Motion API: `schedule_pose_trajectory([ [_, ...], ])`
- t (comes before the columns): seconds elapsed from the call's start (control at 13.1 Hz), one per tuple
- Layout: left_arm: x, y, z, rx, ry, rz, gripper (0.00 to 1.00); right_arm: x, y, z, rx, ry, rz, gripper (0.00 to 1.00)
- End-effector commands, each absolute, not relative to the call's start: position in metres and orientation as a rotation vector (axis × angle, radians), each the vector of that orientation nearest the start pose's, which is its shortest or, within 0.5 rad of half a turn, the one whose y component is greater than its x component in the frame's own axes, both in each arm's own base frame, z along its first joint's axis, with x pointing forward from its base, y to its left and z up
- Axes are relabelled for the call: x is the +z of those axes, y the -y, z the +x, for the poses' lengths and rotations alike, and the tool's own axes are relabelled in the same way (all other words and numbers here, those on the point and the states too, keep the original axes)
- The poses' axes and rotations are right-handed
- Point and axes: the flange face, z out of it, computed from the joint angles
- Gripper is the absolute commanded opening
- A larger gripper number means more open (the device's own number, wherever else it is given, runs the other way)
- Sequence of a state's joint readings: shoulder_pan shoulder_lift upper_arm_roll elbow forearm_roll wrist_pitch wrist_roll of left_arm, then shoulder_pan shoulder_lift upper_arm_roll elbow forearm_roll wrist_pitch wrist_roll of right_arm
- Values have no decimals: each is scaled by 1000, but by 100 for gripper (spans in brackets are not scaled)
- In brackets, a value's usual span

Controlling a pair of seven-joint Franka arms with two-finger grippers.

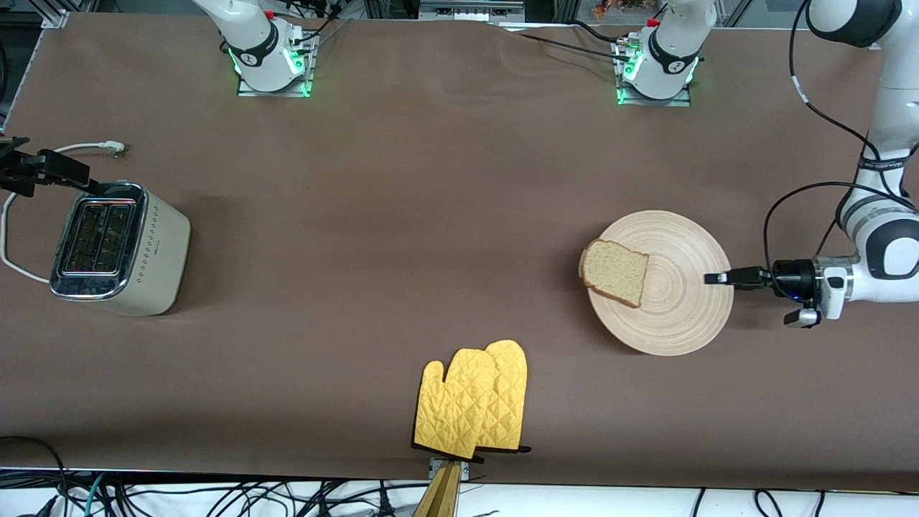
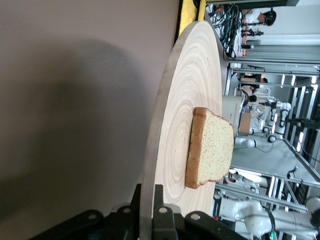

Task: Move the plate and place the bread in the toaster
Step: 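Slide the plate with the left gripper toward the toaster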

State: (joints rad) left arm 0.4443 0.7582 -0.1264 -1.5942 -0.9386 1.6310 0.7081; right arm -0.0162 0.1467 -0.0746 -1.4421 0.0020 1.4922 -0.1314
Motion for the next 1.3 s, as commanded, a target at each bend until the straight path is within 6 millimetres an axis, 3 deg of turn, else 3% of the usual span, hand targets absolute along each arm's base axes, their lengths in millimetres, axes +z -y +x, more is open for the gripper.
schedule_pose_trajectory([
  [0.0,216,-74,605,-85,-147,1980,0,595,52,585,155,53,-3137,100],
  [0.31,215,28,599,-62,-201,1967,0,596,54,585,147,48,-3138,100],
  [0.61,202,109,587,-91,-187,1953,0,596,53,585,149,51,-3136,100],
  [0.92,182,169,570,-117,-194,1959,0,596,53,585,149,51,-3136,100],
  [1.22,158,199,556,-143,-187,1965,0,596,51,585,149,56,-3136,100],
])
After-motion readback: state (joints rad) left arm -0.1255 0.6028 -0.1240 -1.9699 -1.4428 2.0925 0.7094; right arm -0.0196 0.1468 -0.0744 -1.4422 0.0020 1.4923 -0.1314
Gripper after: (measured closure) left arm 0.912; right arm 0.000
